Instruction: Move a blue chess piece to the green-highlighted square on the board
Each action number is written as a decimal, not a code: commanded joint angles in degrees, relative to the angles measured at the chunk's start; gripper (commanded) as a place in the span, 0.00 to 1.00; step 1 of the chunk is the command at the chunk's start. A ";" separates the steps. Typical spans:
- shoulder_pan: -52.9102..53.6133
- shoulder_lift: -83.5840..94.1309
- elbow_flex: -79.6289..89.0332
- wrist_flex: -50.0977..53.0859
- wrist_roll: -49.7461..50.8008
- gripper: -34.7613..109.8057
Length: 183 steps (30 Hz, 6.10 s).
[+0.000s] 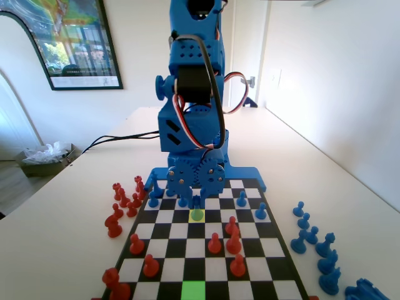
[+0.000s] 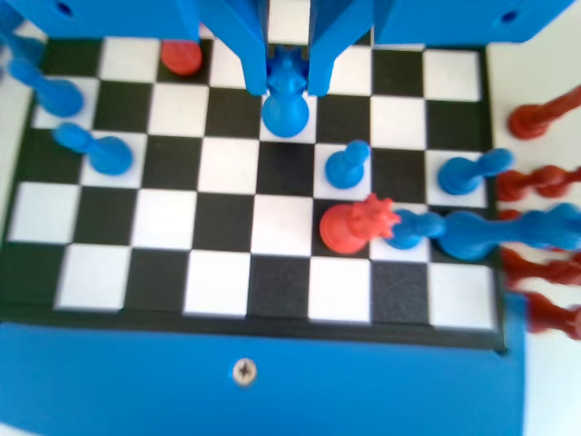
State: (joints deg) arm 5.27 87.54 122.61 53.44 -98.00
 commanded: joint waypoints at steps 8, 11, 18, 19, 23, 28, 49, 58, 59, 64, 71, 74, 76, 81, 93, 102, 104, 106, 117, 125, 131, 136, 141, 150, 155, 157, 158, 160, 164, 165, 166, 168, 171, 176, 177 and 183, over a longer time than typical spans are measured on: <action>-0.79 3.78 -18.28 11.25 4.83 0.25; -0.88 0.44 -23.38 11.95 6.42 0.25; 0.18 -12.74 -40.87 17.75 9.14 0.25; 0.35 -14.77 -43.59 18.54 9.49 0.25; 0.70 -21.62 -53.35 21.62 10.37 0.25; 0.97 -25.93 -59.41 22.68 10.99 0.25; -0.88 -29.44 -57.39 13.80 10.02 0.25; -0.88 -29.88 -50.54 9.58 9.67 0.25; -0.79 -30.06 -50.19 9.14 9.49 0.25; -0.70 -30.50 -48.96 7.56 9.40 0.25; -0.97 -30.59 -48.60 7.03 9.67 0.25; -1.05 -30.59 -48.43 6.68 9.76 0.25; -1.14 -30.59 -48.16 6.42 9.76 0.25; -1.05 -30.59 -47.90 5.71 10.63 0.26; -0.26 -29.97 -48.60 4.39 11.51 0.35; 0.18 -27.95 -48.08 3.43 12.92 0.36; 0.18 -26.54 -47.46 3.69 13.18 0.36; -0.09 -24.96 -47.20 4.48 13.45 0.36; -1.32 -16.88 -52.21 16.79 13.89 0.33; -2.64 -6.68 -50.71 25.40 9.84 0.25; -3.16 6.94 -47.37 31.20 8.61 0.25; -3.16 17.84 -43.15 31.82 7.82 0.25; -4.92 30.23 -35.86 35.51 5.98 0.25; -7.29 51.15 -22.76 40.52 4.13 0.25; -7.73 60.47 -14.24 40.43 3.25 0.25; -7.47 62.75 -11.51 40.08 2.64 0.25; -7.29 63.90 -10.20 39.90 2.29 0.25; -6.77 66.01 -7.73 39.37 2.02 0.25; -6.24 71.63 -2.29 38.85 1.14 0.25; -6.15 72.77 -1.23 38.85 1.05 0.25; -6.15 73.83 -0.62 39.37 1.05 0.25; -6.33 75.50 0.44 39.90 1.05 0.25; -6.86 77.52 1.67 39.81 1.23 0.25; -6.77 79.54 2.02 38.76 1.23 0.25; -6.68 80.24 2.02 38.50 1.05 0.25; -6.06 83.85 2.20 37.62 1.05 0.25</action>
State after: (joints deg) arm -0.44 169.72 124.54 91.85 -95.80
